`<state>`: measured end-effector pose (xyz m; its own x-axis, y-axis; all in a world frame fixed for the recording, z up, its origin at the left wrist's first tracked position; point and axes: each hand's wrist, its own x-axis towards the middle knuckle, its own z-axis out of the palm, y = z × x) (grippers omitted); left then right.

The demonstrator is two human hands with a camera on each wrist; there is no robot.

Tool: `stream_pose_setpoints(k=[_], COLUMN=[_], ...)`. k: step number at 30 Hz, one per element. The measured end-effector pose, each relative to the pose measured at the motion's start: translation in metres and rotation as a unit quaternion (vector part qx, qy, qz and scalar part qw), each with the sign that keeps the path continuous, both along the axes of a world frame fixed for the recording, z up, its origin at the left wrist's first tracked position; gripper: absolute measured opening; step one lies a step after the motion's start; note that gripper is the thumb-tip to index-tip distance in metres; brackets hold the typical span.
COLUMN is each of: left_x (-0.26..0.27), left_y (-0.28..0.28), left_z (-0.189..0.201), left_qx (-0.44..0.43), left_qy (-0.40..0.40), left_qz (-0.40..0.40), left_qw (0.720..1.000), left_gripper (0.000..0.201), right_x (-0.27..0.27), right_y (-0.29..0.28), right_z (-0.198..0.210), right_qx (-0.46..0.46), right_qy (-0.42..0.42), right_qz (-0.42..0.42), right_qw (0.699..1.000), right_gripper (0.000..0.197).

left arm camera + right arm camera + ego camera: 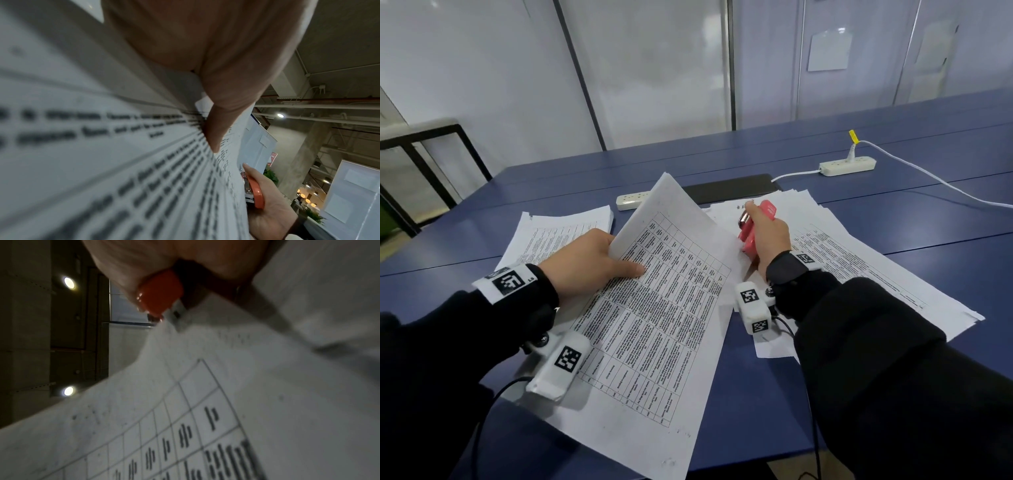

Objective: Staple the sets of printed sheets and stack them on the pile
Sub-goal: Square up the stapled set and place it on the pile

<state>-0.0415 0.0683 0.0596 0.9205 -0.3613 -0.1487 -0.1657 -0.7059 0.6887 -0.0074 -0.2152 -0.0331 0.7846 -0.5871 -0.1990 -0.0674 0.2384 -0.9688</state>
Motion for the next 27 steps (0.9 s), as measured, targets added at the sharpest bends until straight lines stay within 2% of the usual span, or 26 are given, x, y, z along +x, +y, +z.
stream_pose_setpoints(k=[5, 9, 13, 16, 19, 21, 24, 27], left_x=[0.003, 0.006, 0.020, 0.028, 0.031, 0.028, 0.018, 0.001], left_y=[0.013, 0.027, 0.034, 0.025, 0.010, 0.003, 0.001, 0.007], left_z=[-0.002, -0.012, -0.031, -0.042, -0.048, -0.051, -0.060, -0.074], left_qx=[-0.045, -0.152, -0.253, -0.291, -0.307, -0.306, -0.304, -0.240], left_qy=[0.024, 0.064, 0.064, 0.055, 0.048, 0.055, 0.053, -0.004], left_qz=[0.027, 0.082, 0.156, 0.176, 0.171, 0.149, 0.130, 0.123], left_qw=[0.998, 0.983, 0.953, 0.939, 0.935, 0.939, 0.942, 0.963], left_gripper=[0.012, 0.015, 0.023, 0.026, 0.029, 0.037, 0.058, 0.045], right_x=[-0.008, -0.016, -0.024, -0.031, -0.037, -0.038, -0.031, -0.026], right_y=[0.001, -0.001, 0.002, 0.012, 0.022, 0.023, 0.017, 0.011], right_z=[0.007, 0.009, 0.011, 0.012, 0.010, 0.009, 0.007, 0.006], right_qx=[0.063, 0.107, 0.205, 0.178, 0.136, 0.122, 0.151, 0.181], right_qy=[-0.020, -0.048, -0.111, -0.088, -0.074, -0.073, -0.119, -0.140], right_qz=[0.039, 0.081, 0.203, 0.283, 0.337, 0.328, 0.252, 0.202], right_qw=[0.997, 0.990, 0.951, 0.938, 0.929, 0.934, 0.948, 0.952], right_gripper=[0.031, 0.023, 0.024, 0.027, 0.019, 0.017, 0.008, 0.009])
